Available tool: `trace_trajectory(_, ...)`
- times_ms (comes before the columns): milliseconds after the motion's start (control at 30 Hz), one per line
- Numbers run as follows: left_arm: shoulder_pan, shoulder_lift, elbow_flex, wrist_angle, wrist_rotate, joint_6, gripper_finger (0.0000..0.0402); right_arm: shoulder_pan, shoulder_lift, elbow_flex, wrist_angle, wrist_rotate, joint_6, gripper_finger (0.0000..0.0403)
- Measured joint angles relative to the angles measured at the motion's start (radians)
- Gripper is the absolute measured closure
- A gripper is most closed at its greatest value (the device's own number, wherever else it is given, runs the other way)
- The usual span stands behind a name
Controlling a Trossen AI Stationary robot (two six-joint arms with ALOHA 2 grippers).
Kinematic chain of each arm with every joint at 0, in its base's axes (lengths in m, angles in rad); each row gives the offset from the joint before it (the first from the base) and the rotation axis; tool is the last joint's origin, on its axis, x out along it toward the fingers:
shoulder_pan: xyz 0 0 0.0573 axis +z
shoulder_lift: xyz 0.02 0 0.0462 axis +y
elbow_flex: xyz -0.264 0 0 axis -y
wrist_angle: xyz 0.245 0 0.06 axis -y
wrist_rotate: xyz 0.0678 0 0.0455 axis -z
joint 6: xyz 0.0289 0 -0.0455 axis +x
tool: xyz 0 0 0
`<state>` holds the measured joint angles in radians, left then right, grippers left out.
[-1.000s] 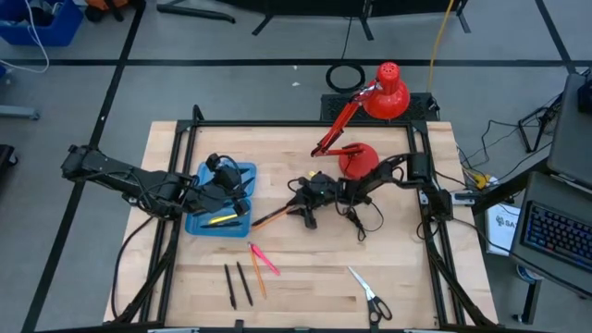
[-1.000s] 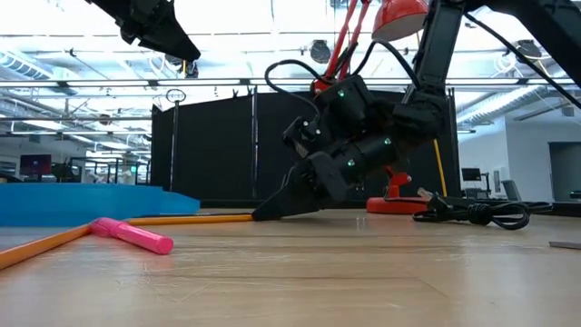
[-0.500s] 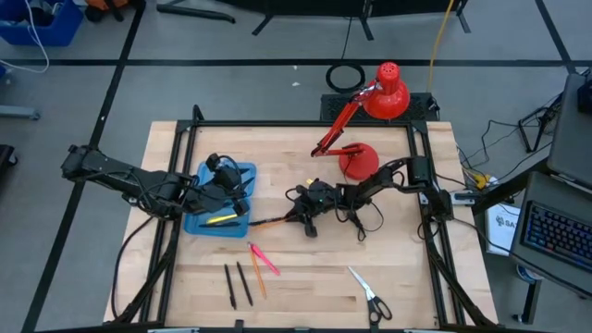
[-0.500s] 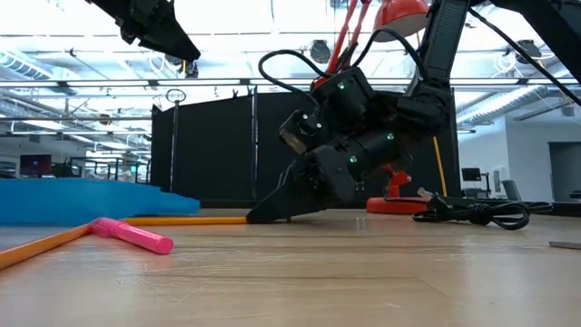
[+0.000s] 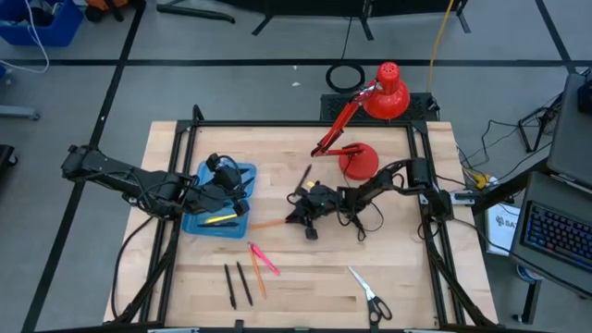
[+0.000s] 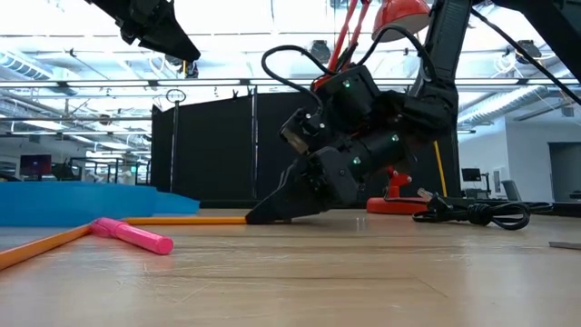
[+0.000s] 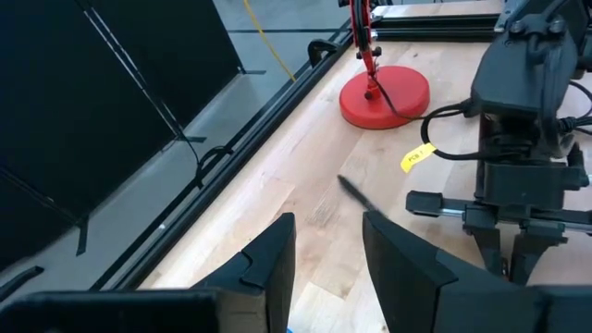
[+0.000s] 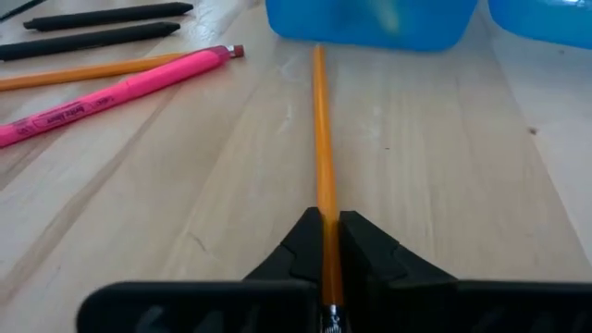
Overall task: Pick & place school supplies into a supply box
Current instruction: Put the yellow pencil into the blue supply box
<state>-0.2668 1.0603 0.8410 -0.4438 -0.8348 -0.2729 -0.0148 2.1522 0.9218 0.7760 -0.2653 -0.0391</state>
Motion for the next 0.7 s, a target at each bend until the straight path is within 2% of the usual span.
trace_trajectory(333,0.0,0.0,0.0,0.0,0.0,0.007,0.0268,0.013,-0.02,-0.001,0.028,-0.008,0.012,0.0394)
trace_trajectory(467,0.0,0.0,0.0,0.0,-0.001,0.008,0.0268,0.013,-0.08,-0.004,-0.064,0.004,0.001,0.0394)
trace_trajectory(567,0.0,0.0,0.0,0.001,-0.001,0.009,0.0268,0.014,-0.138,-0.004,-0.157,0.055,-0.015,0.0395)
trace_trajectory(700,0.0,0.0,0.0,0.001,-0.009,0.009,0.0268,0.024,-0.188,-0.003,-0.178,0.101,-0.028,0.0395)
